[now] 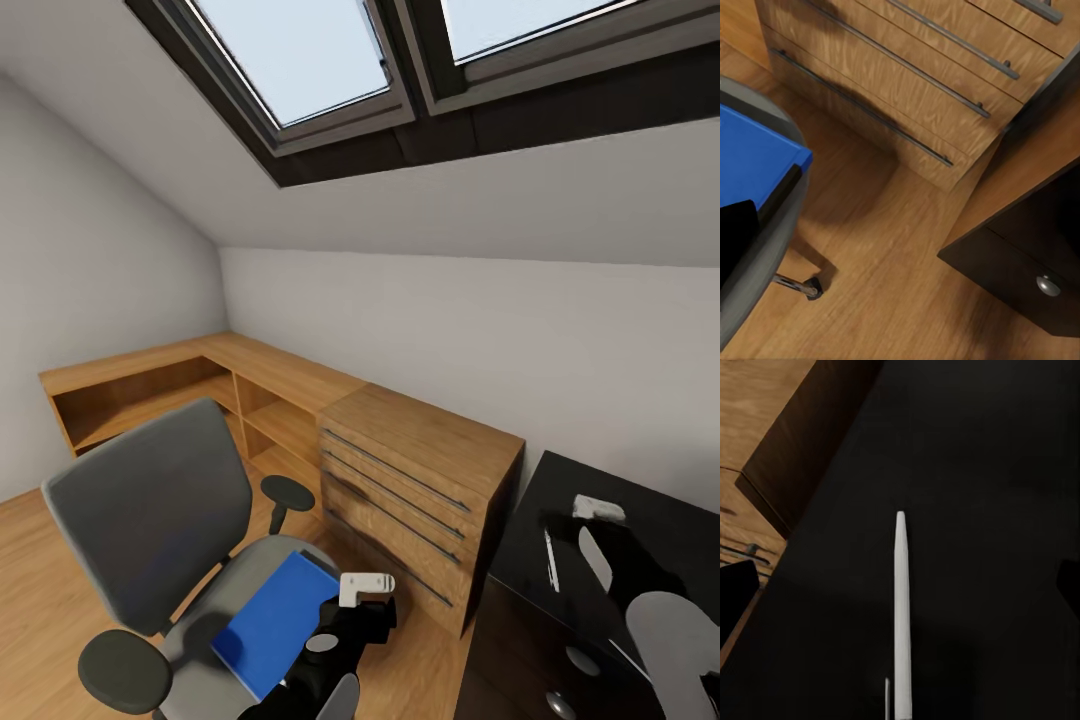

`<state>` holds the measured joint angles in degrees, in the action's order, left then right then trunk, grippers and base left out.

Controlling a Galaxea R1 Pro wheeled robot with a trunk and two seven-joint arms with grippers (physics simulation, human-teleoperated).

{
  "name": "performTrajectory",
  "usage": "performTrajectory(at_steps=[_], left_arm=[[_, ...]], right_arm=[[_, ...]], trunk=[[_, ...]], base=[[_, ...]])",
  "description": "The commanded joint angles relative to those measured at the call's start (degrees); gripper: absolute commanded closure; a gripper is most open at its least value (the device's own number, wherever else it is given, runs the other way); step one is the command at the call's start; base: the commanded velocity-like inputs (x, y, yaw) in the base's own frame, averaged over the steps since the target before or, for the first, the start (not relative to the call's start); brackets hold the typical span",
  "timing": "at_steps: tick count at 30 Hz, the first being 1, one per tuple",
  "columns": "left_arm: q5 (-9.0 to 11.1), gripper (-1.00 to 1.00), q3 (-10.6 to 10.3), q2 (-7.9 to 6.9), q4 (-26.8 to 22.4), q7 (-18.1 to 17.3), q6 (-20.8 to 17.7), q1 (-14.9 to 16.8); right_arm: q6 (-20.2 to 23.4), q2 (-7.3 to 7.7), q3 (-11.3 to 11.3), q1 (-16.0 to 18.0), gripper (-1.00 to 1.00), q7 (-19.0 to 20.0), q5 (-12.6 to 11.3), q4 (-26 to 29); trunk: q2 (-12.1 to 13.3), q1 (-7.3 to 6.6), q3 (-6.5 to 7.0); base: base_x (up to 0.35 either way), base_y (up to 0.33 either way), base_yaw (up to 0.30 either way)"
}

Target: In the bedroom, organize the workspace by keeping the computer under the desk, ensuring the monitor is on the desk, placing the keyboard on the desk next to the monitor, placing the mouse on the desk next to the keyboard, moving the folder from the swivel chair onto the desk next to the mouse, stacking the notebook on top of the folder with the pen on top of the notebook, and positioning the swivel chair next to the desk.

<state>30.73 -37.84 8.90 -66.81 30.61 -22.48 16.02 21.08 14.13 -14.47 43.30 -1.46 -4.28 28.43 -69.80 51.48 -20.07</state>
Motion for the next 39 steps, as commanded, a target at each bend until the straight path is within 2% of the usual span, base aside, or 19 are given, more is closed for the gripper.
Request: performTrajectory(at_steps=[1, 5, 8, 9, 13, 15, 17, 18, 19, 20, 28, 29, 36, 39], left_arm=[[0.47, -1.00, -0.09, -0.02, -0.08, 0.49, -0.11, 0.06], [0.47, -1.00, -0.06, -0.02, -0.08, 0.50, -0.11, 0.06], [0.47, -1.00, -0.05, -0.02, -0.08, 0.50, -0.11, 0.06], [0.44, -1.00, -0.05, -0.02, -0.08, 0.50, -0.11, 0.06], [0.44, -1.00, -0.04, -0.02, -0.08, 0.50, -0.09, 0.06], [0.40, -1.00, 0.00, -0.02, -0.08, 0.50, -0.05, 0.06], [0.39, -1.00, 0.02, -0.02, -0.08, 0.50, -0.05, 0.06], [0.39, -1.00, 0.03, -0.02, -0.08, 0.50, -0.04, 0.06], [0.38, -1.00, 0.03, -0.02, -0.08, 0.50, -0.04, 0.06], [0.38, -1.00, 0.04, -0.02, -0.08, 0.50, -0.03, 0.06], [0.38, -1.00, 0.04, -0.02, -0.08, 0.50, -0.02, 0.06], [0.38, -1.00, 0.05, -0.10, -0.08, 0.50, -0.02, 0.06], [0.29, -1.00, 0.05, -0.24, -0.16, 0.50, 0.06, 0.06], [0.23, -1.00, -0.03, -0.30, -0.24, 0.58, 0.06, 0.06]], right_arm=[[0.69, -0.06, -0.05, -0.40, -1.00, -0.14, -0.49, 2.40], [2.45, -0.49, -0.05, -1.87, -1.00, -0.15, -0.51, 6.69], [5.95, -1.42, -0.09, -3.58, -1.00, -0.16, -0.49, 12.18], [8.04, -2.01, -0.10, -4.69, -1.00, -0.18, -0.45, 15.68], [11.57, -3.30, -0.11, -8.31, -1.00, -0.20, -0.41, 23.48], [13.86, -4.66, -0.11, -12.56, -1.00, -0.20, -0.41, 31.36], [14.89, -5.48, -0.11, -14.42, -1.00, -0.20, -0.41, 35.11], [16.60, -6.86, -0.12, -16.80, -1.00, -0.21, -0.45, 40.20], [17.14, -7.33, -0.12, -17.53, -1.00, -0.21, -0.46, 41.71], [19.02, -8.99, -0.12, -20.23, -1.00, -0.21, -0.50, 47.00], [19.99, -10.04, 0.02, -21.56, -1.00, -0.21, -0.60, 49.71], [20.00, -11.16, 0.05, -21.73, -1.00, -0.21, -0.58, 50.29], [19.81, -11.54, 0.04, -21.77, -1.00, -0.21, -0.56, 50.16], [19.47, -12.18, 0.06, -21.77, -1.00, -0.30, -0.34, 50.10]], trunk=[[-0.04, 0.00, -0.07], [-0.04, 0.00, -0.07], [-0.04, 0.00, -0.07], [-0.04, 0.00, -0.07], [-0.04, 0.00, -0.07], [-0.04, 0.00, -0.07], [-0.04, 0.00, -0.07], [-0.04, 0.00, -0.07], [-0.04, 0.00, -0.07], [-0.04, 0.00, -0.07], [-0.04, 0.00, -0.07], [-0.04, 0.00, -0.07], [-0.04, 0.00, -0.07], [-0.04, 0.00, -0.07]], base=[[0.000, 0.000, 0.000], [0.000, 0.000, 0.000], [0.000, 0.000, 0.000], [0.000, 0.000, 0.000], [0.000, 0.000, 0.000], [0.000, 0.000, 0.000], [0.000, 0.000, 0.000], [0.000, 0.000, 0.000], [0.000, 0.000, 0.000], [0.000, 0.000, 0.000], [0.000, 0.000, 0.000], [0.000, 0.000, 0.000], [0.000, 0.000, 0.033], [0.000, 0.000, 0.227]])
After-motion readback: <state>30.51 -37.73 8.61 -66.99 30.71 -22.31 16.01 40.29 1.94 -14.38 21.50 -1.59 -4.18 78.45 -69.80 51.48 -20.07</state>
